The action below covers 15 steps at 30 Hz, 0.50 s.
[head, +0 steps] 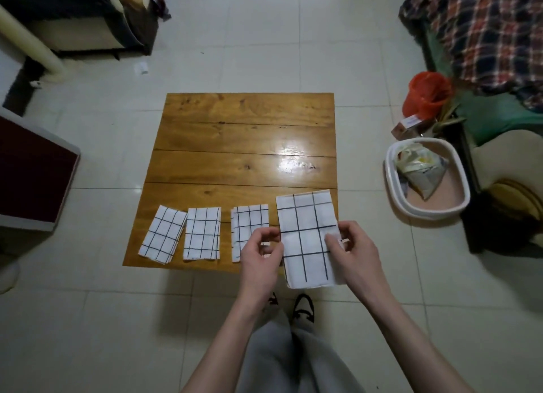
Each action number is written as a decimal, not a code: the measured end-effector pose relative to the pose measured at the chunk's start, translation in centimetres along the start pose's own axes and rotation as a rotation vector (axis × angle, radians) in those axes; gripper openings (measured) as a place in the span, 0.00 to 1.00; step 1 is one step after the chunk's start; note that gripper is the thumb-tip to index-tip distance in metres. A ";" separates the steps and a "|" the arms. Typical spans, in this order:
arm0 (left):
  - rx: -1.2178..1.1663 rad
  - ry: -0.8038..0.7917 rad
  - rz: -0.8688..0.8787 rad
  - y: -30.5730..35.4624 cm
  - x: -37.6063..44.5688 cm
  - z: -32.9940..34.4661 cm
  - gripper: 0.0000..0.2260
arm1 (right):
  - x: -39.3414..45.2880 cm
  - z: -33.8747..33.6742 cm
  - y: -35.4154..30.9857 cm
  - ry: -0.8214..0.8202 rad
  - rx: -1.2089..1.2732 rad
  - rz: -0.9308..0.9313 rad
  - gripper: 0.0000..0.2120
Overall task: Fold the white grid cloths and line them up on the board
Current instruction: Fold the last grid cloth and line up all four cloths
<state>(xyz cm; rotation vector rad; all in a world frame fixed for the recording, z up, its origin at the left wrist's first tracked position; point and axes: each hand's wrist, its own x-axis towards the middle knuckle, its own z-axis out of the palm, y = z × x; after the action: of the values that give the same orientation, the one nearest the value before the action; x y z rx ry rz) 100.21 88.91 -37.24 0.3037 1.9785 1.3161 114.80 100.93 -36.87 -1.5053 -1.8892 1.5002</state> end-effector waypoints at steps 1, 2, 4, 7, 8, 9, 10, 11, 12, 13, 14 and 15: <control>0.002 -0.007 0.007 -0.5 1.1 0.4 0.11 | 0.8 0.4 0.5 0.008 -0.009 0.002 0.05; 0.004 -0.011 0.011 -1.2 2.0 0.8 0.11 | 1.6 0.8 1.1 0.011 -0.026 0.008 0.05; -0.001 -0.009 0.008 -2.5 4.0 1.7 0.11 | 3.2 1.7 2.7 0.020 -0.055 0.027 0.05; 0.006 -0.014 -0.010 -4.9 6.5 3.1 0.11 | 5.6 3.1 5.3 0.038 -0.064 0.064 0.05; 0.011 -0.016 -0.017 -5.8 7.2 3.7 0.11 | 6.3 3.6 6.3 0.038 -0.072 0.073 0.06; 0.019 -0.016 -0.025 -6.7 8.0 4.1 0.11 | 7.0 4.1 7.2 0.038 -0.081 0.085 0.07; 0.031 -0.013 -0.036 -7.6 8.7 4.7 0.11 | 7.7 4.5 8.2 0.035 -0.087 0.100 0.08; 0.039 -0.005 -0.052 -8.4 9.3 5.1 0.11 | 8.3 5.0 9.2 0.029 -0.096 0.115 0.08; 0.047 0.002 -0.068 -9.3 9.9 5.6 0.11 | 8.9 5.4 10.2 0.025 -0.105 0.128 0.08; 0.053 0.005 -0.086 -10.2 10.4 6.1 0.11 | 9.5 5.8 11.1 0.026 -0.117 0.139 0.08; 0.056 0.007 -0.104 -11.0 11.0 6.5 0.11 | 10.0 6.2 12.0 0.032 -0.127 0.146 0.08; 0.061 0.010 -0.121 -11.9 11.5 6.9 0.11 | 10.5 6.5 12.7 0.040 -0.135 0.153 0.08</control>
<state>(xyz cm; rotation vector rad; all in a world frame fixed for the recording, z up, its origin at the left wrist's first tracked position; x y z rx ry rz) 99.09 94.81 -54.16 0.2035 2.0153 1.1854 112.48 105.14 -53.93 -1.7629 -1.9253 1.4178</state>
